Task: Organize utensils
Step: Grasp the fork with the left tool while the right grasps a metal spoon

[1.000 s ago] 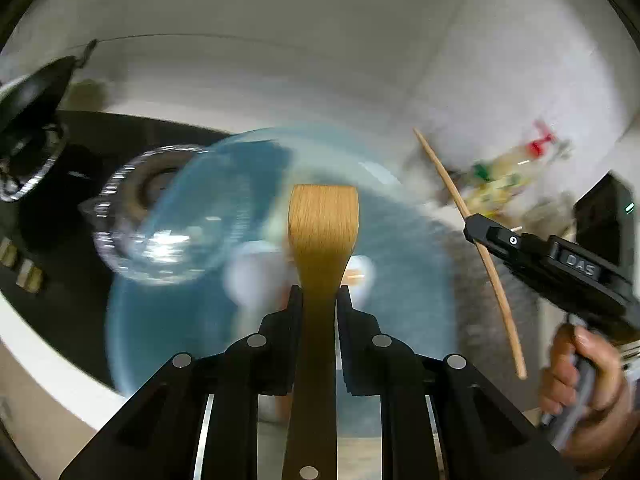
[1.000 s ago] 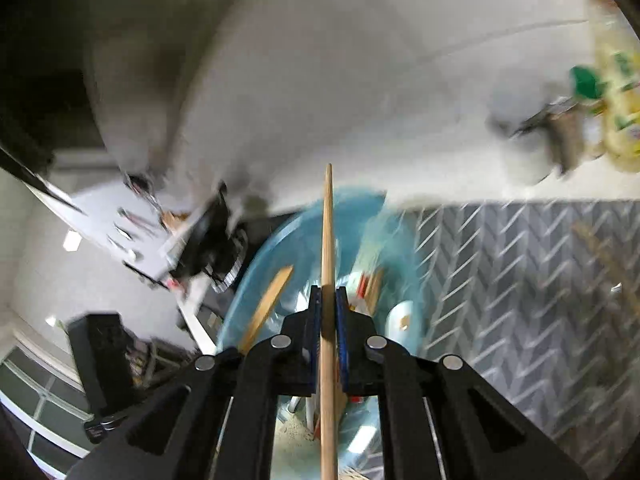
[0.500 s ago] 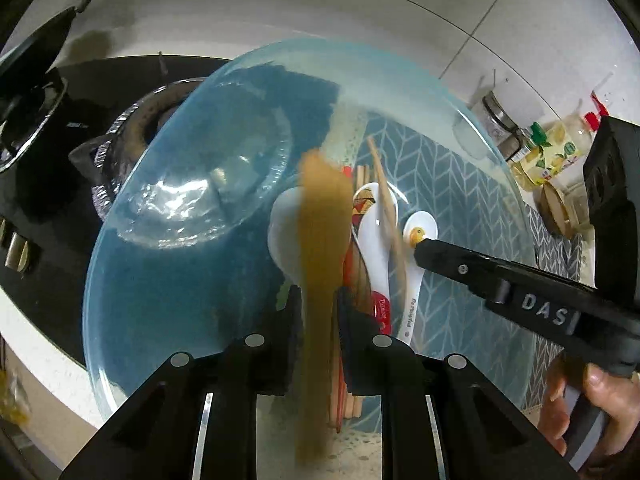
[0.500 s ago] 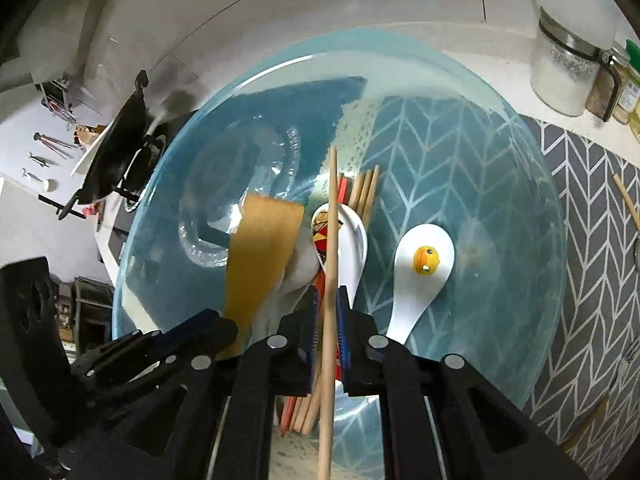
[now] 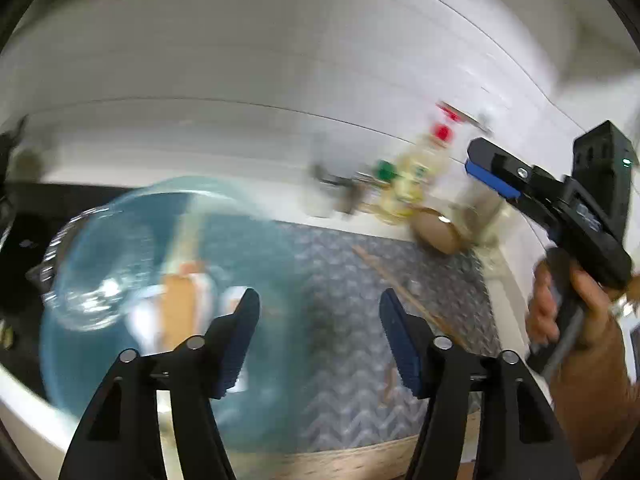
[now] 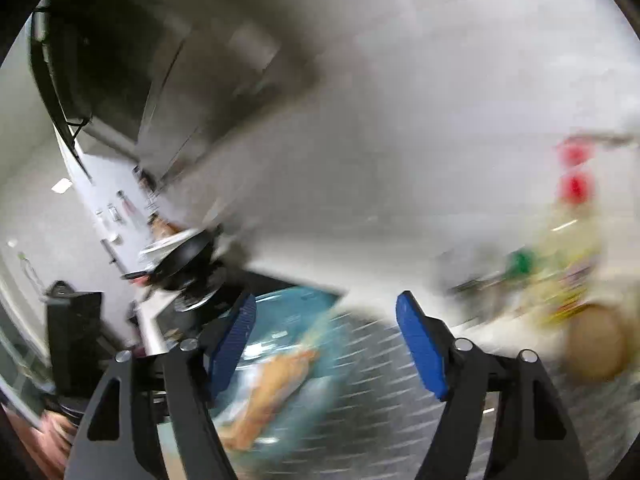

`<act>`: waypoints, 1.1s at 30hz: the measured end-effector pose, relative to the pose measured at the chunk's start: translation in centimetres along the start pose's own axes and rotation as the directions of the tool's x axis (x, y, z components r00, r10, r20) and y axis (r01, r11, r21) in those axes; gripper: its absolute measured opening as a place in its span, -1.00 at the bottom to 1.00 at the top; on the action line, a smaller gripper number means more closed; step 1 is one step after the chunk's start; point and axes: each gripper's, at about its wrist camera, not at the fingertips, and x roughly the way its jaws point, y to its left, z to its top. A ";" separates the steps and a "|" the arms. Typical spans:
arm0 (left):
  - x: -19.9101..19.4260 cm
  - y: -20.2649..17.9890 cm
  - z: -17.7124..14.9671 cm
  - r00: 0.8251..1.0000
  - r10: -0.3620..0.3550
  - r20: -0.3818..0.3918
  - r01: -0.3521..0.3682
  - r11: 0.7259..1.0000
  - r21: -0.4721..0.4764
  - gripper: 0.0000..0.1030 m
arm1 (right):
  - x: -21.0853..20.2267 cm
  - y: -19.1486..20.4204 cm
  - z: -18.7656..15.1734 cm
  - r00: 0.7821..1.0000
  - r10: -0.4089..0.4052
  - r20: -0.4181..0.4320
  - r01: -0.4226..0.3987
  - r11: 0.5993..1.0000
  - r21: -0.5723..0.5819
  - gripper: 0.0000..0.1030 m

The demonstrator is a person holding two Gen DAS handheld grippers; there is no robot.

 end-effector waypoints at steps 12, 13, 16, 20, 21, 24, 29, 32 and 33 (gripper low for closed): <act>14.8 -8.5 -7.3 0.964 0.012 -0.265 -0.005 1.000 0.026 0.24 | 5.1 -20.1 -12.8 0.909 -0.080 -0.408 0.115 0.991 0.063 -0.22; 15.2 -8.7 -7.6 0.962 0.021 -0.273 -0.013 0.999 0.029 0.24 | 6.1 -20.6 -13.0 0.906 -0.062 -0.418 0.092 0.994 0.052 -0.22; 16.3 -9.0 -8.1 0.956 0.035 -0.290 -0.031 0.999 0.019 0.24 | 7.8 -20.5 -13.4 0.895 -0.053 -0.444 0.054 0.998 -0.011 -0.22; 16.8 -9.1 -8.0 0.952 0.064 -0.298 -0.062 0.998 0.017 0.24 | 8.9 -18.4 -13.6 0.894 -0.052 -0.444 -0.011 0.990 -0.139 -0.22; 17.1 -9.2 -8.0 0.951 0.070 -0.300 -0.068 0.998 0.016 0.24 | 9.0 -17.5 -13.8 0.894 -0.076 -0.443 -0.013 0.981 -0.193 -0.25; 17.7 -9.1 -8.1 0.947 0.081 -0.310 -0.082 0.997 0.009 0.24 | 8.6 -15.6 -15.1 0.899 -0.161 -0.408 0.004 0.933 -0.359 -0.64; 19.1 -9.0 -8.0 0.942 0.094 -0.323 -0.093 0.995 0.017 0.24 | 6.4 -16.5 -14.4 0.932 -0.096 -0.350 0.008 0.969 -0.246 -0.94; 20.0 -9.5 -8.0 0.940 0.100 -0.327 -0.087 0.995 0.054 0.24 | 5.3 -17.8 -14.2 0.943 -0.025 -0.333 -0.014 0.993 -0.114 -0.95; 20.3 -9.7 -8.0 0.940 0.103 -0.326 -0.083 0.994 0.074 0.24 | 4.9 -18.2 -14.2 0.948 -0.005 -0.319 -0.019 0.997 -0.073 -0.95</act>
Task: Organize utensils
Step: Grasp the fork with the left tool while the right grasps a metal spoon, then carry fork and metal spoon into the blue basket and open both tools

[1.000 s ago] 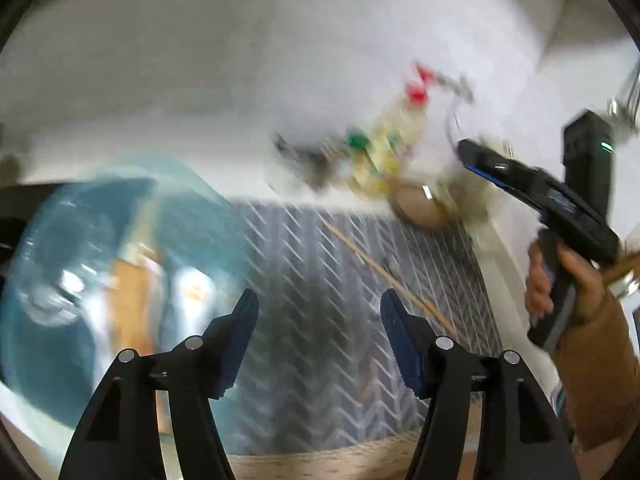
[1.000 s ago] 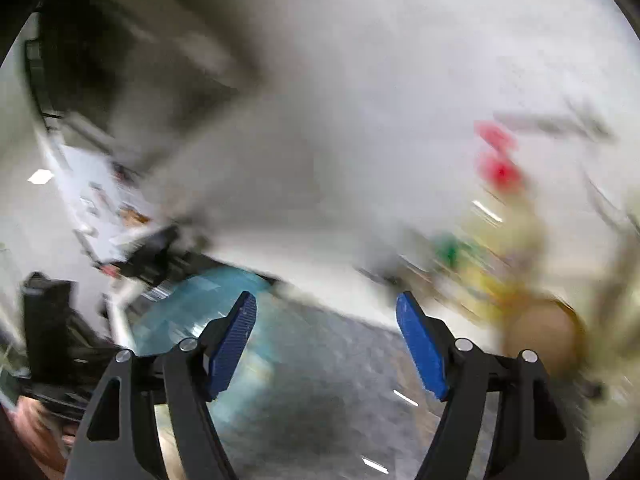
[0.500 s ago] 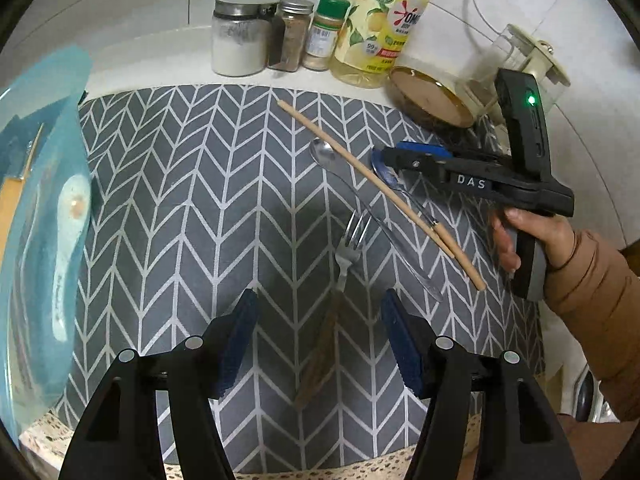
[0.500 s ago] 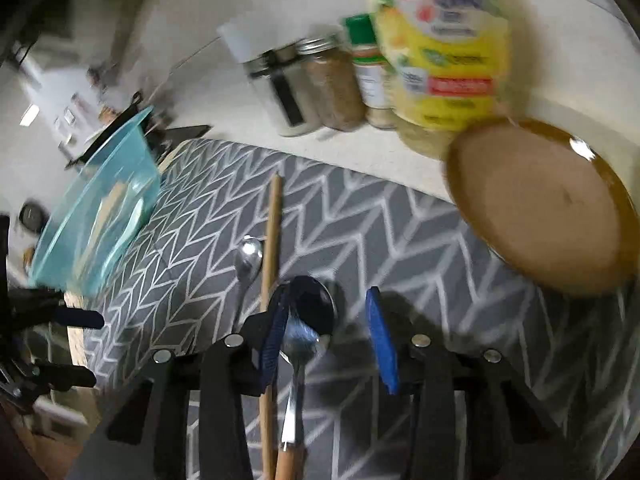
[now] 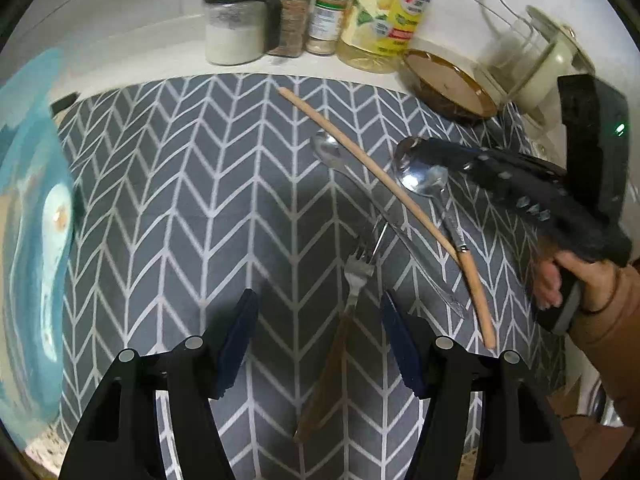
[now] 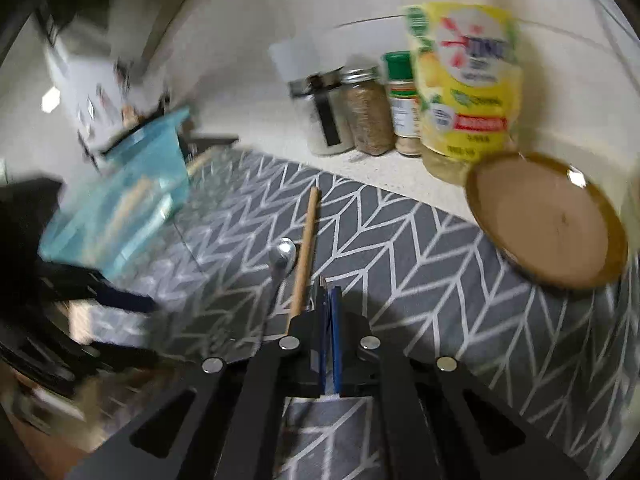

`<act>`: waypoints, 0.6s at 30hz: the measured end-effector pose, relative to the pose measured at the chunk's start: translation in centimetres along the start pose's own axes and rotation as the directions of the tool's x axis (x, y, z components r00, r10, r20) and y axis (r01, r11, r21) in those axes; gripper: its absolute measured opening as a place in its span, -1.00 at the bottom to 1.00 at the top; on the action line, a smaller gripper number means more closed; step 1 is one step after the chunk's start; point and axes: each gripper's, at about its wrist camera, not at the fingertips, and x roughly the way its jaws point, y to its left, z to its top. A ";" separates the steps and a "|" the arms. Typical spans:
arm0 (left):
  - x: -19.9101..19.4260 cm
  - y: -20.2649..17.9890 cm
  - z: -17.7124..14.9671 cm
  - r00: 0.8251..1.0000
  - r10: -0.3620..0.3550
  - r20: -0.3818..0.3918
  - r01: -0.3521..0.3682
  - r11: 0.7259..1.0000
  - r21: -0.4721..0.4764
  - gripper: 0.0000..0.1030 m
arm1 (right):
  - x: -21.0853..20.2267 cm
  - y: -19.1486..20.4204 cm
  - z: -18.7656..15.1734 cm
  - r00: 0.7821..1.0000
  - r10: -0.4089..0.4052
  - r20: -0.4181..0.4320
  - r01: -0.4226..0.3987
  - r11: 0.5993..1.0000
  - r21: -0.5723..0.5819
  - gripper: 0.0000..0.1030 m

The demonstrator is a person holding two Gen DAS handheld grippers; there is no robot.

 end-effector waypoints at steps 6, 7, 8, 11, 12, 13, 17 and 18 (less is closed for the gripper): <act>1.6 -1.9 -0.4 0.998 -0.019 -0.061 0.030 0.985 0.173 -0.24 | -2.8 -1.6 -0.8 0.998 0.010 0.069 -0.020 0.990 0.139 -0.95; 1.6 -2.1 -0.5 0.998 -0.011 -0.055 0.021 0.980 0.198 -0.24 | -3.0 -1.8 -0.9 0.997 0.008 0.075 -0.019 0.989 0.149 -0.95; 1.7 -2.5 -0.6 0.999 0.004 -0.049 0.007 0.973 0.229 -0.24 | -3.4 -2.0 -0.9 0.996 0.009 0.085 -0.023 0.986 0.166 -0.95; 1.9 -3.4 -0.8 0.997 0.070 -0.026 -0.060 0.955 0.290 -0.70 | -4.0 -2.0 -0.9 0.995 -0.012 0.098 -0.006 0.984 0.180 -0.95; 1.8 -3.6 -0.7 0.998 0.058 -0.039 -0.045 0.959 0.279 -0.89 | -4.1 -2.0 -0.9 0.995 -0.017 0.099 -0.002 0.982 0.188 -0.95; 1.8 -3.5 -0.6 0.997 0.068 -0.046 -0.054 0.966 0.252 -0.89 | -4.1 -2.0 -0.8 0.995 -0.019 0.101 -0.002 0.980 0.199 -0.95; 0.6 -1.6 0.0 0.996 -0.057 -0.066 0.062 0.994 0.087 -0.89 | -5.1 -1.8 -0.6 0.990 -0.002 0.141 -0.038 0.961 0.275 -0.95; -0.4 -1.1 0.2 0.997 -0.072 -0.039 0.075 0.995 0.064 -0.89 | -5.5 -1.6 -0.5 0.988 0.000 0.154 -0.045 0.957 0.286 -0.95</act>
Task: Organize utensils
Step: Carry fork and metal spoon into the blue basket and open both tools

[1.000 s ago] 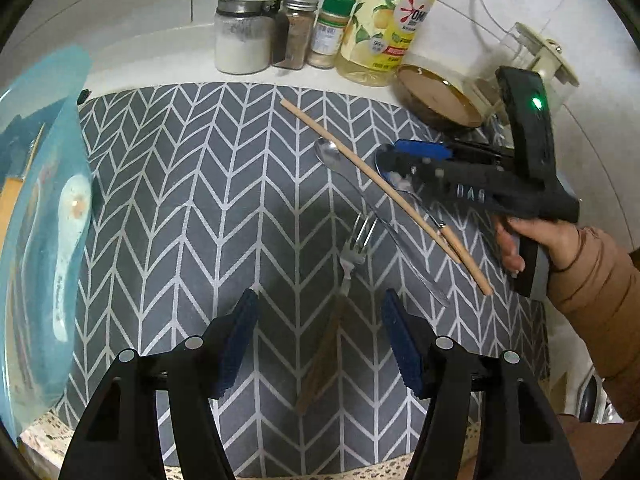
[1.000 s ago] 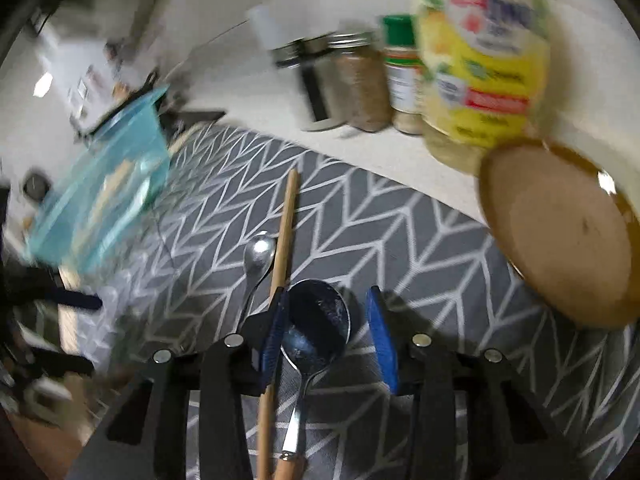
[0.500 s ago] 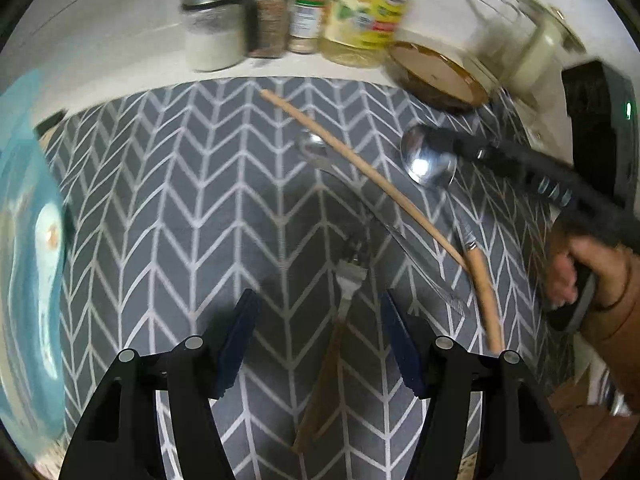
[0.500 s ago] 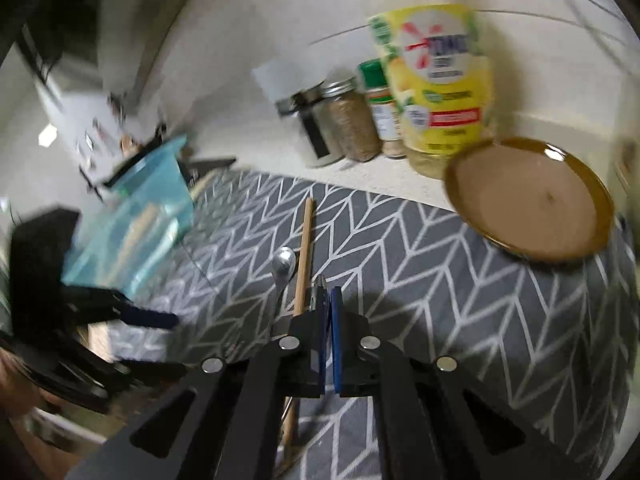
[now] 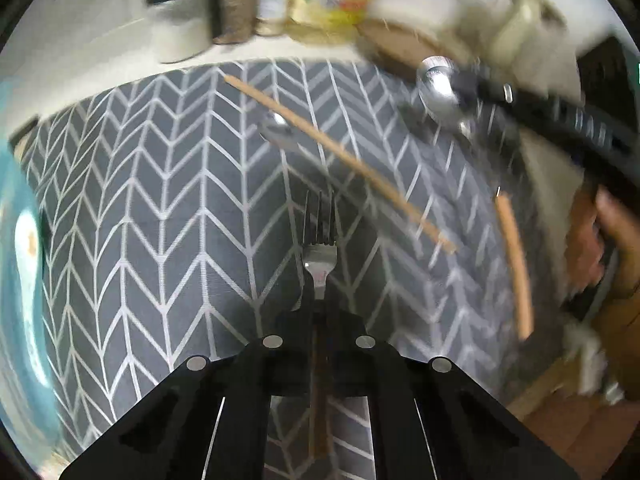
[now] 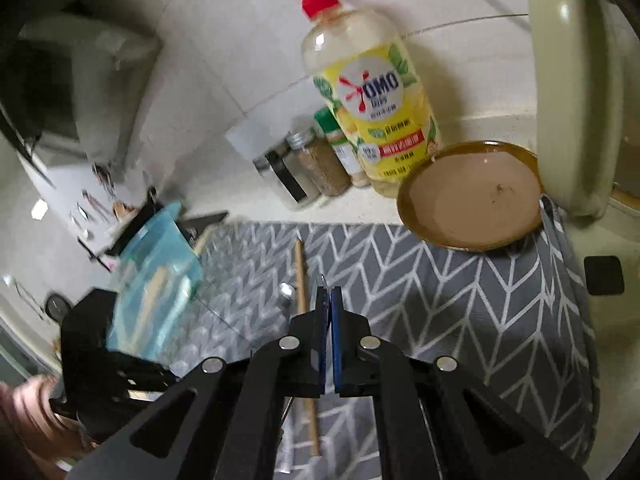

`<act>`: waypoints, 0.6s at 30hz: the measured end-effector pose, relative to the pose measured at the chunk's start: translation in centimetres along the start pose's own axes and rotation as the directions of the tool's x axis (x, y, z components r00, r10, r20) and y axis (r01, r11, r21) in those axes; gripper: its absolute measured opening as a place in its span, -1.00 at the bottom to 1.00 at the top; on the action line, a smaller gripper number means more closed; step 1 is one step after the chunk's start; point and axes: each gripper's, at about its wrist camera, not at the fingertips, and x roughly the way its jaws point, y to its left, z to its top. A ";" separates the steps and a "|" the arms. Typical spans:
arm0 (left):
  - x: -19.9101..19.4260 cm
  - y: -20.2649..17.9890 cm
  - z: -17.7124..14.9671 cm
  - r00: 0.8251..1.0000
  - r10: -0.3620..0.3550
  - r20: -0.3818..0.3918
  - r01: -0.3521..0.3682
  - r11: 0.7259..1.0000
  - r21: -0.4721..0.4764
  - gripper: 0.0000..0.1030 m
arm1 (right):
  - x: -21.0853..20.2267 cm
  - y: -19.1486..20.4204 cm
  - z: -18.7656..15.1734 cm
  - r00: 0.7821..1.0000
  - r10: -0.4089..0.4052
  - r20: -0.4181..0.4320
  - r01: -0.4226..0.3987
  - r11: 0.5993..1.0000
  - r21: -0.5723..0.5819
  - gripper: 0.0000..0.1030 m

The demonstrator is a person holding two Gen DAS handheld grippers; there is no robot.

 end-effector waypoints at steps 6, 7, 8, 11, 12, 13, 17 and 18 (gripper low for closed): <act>-5.7 2.4 0.1 0.994 -0.026 0.105 0.030 0.999 -0.043 -0.89 | -1.7 3.8 1.8 0.997 0.034 0.070 -0.033 0.999 -0.009 -0.95; -7.0 2.9 0.1 0.991 -0.036 0.130 0.044 0.997 -0.057 -0.89 | -1.9 5.1 2.3 0.996 0.042 0.081 -0.041 0.999 -0.017 -0.95; -8.6 3.7 0.1 0.987 -0.049 0.156 0.060 0.996 -0.066 -0.89 | -1.9 6.1 2.7 0.995 0.050 0.085 -0.048 0.998 -0.027 -0.95; -13.3 6.1 0.5 0.973 -0.017 0.229 0.037 0.996 -0.085 -0.89 | -1.3 10.8 4.7 0.991 0.096 0.098 -0.090 0.994 -0.068 -0.95; -15.5 7.6 0.5 0.966 -0.010 0.257 0.035 0.995 -0.092 -0.89 | -0.9 12.2 5.4 0.988 0.115 0.100 -0.108 0.991 -0.076 -0.95; -16.8 8.6 0.4 0.961 0.008 0.276 0.020 0.995 -0.099 -0.89 | -0.3 14.1 6.0 0.985 0.136 0.103 -0.127 0.988 -0.087 -0.95; -20.8 14.5 -0.4 0.953 0.107 0.285 -0.074 0.990 -0.123 -0.89 | 3.5 20.8 7.2 0.976 0.204 0.082 -0.194 0.975 -0.111 -0.95; -21.0 16.0 -0.7 0.955 0.129 0.267 -0.096 0.986 -0.133 -0.88 | 5.0 22.5 7.2 0.975 0.210 0.066 -0.202 0.973 -0.113 -0.95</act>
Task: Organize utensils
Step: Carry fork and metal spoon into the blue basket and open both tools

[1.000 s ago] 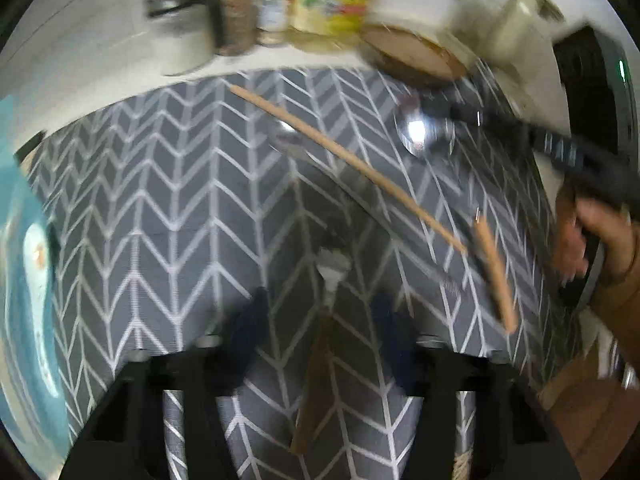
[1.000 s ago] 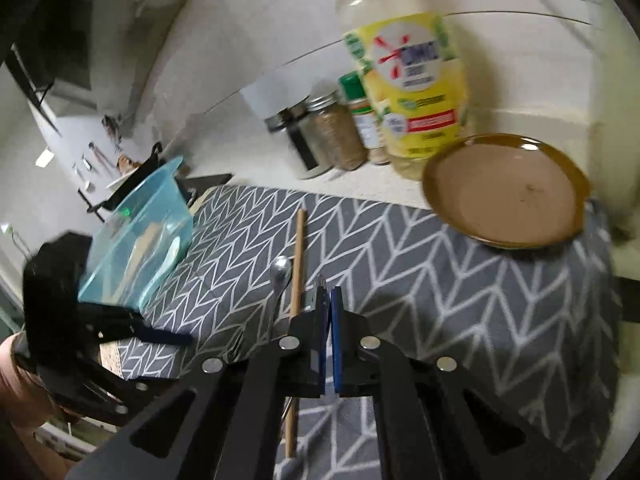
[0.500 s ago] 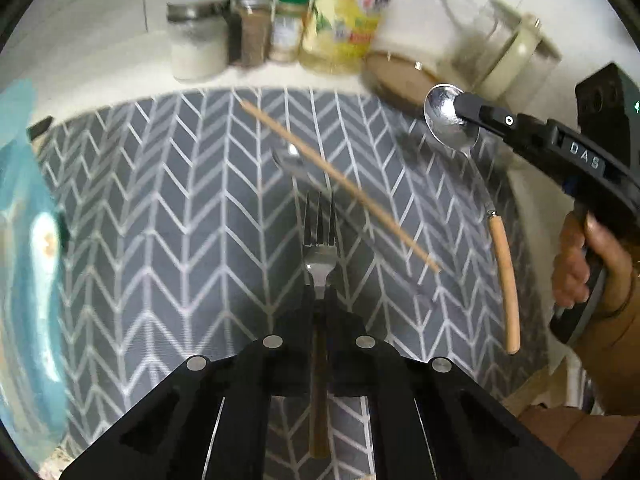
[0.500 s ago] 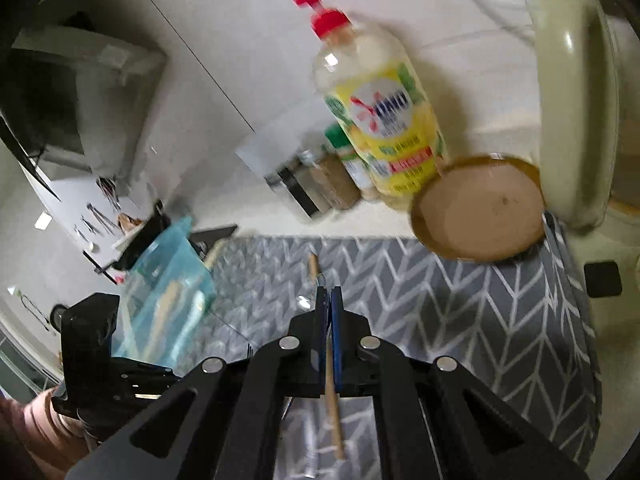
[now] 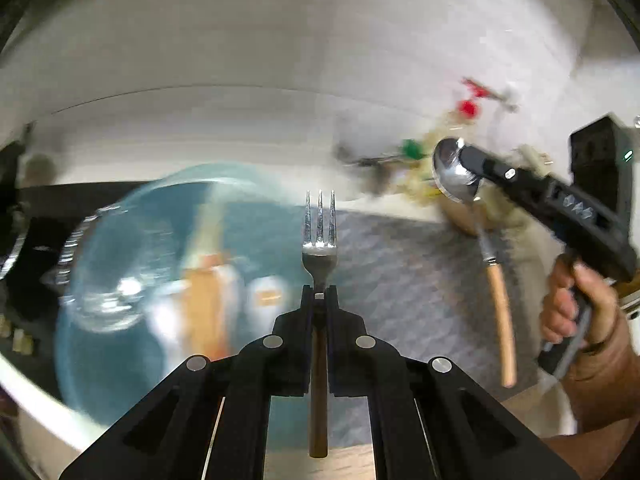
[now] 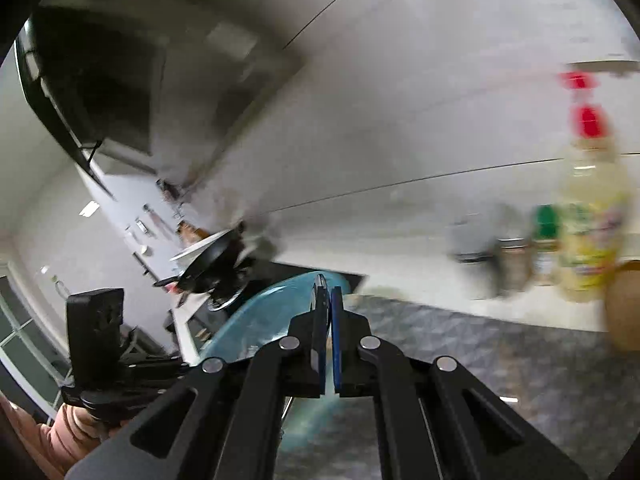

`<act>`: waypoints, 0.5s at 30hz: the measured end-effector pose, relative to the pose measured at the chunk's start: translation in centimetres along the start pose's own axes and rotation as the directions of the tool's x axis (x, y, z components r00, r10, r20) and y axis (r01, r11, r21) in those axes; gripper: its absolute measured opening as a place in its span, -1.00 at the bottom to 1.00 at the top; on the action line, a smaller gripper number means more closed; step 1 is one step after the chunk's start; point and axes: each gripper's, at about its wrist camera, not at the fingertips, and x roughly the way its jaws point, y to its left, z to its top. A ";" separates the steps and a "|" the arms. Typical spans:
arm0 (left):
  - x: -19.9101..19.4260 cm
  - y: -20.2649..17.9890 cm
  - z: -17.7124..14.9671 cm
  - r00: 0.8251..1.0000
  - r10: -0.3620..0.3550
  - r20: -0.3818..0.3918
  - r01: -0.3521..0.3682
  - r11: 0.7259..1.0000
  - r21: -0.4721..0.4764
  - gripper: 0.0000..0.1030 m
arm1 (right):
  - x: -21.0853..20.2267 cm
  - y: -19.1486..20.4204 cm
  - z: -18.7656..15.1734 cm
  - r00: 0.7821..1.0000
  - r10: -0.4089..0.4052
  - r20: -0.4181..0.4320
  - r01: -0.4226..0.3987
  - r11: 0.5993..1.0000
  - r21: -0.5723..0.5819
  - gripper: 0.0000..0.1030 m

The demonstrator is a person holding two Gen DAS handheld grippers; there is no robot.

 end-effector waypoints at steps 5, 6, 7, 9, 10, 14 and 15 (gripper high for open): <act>2.3 7.7 -1.2 0.987 0.101 -0.123 -0.106 0.994 -0.037 -0.88 | 10.8 5.3 -2.5 0.984 -0.048 -0.170 0.045 0.999 -0.018 -0.95; 3.2 8.8 -1.4 0.984 0.102 -0.145 -0.109 0.993 -0.039 -0.88 | 12.8 5.8 -3.2 0.974 -0.077 -0.212 0.074 0.997 -0.025 -0.95; 4.1 9.8 -1.6 0.980 0.105 -0.171 -0.113 0.993 -0.042 -0.88 | 14.0 6.0 -3.7 0.967 -0.091 -0.238 0.087 0.996 -0.029 -0.95; 5.6 10.8 -1.8 0.974 0.087 -0.208 -0.099 0.994 -0.047 -0.88 | 17.1 6.5 -5.0 0.939 -0.159 -0.306 0.148 0.987 -0.060 -0.95; 6.2 11.2 -1.9 0.971 0.084 -0.224 -0.096 0.994 -0.046 -0.88 | 18.7 6.7 -5.8 0.916 -0.208 -0.344 0.188 0.978 -0.091 -0.95; 8.4 11.4 -2.2 0.957 0.061 -0.284 -0.073 0.997 -0.033 -0.88 | 22.5 6.4 -8.0 0.829 -0.310 -0.465 0.260 0.950 -0.170 -0.95; 8.8 11.3 -2.2 0.953 0.064 -0.296 -0.076 0.997 -0.029 -0.88 | 23.1 6.3 -8.1 0.816 -0.321 -0.481 0.266 0.947 -0.180 -0.95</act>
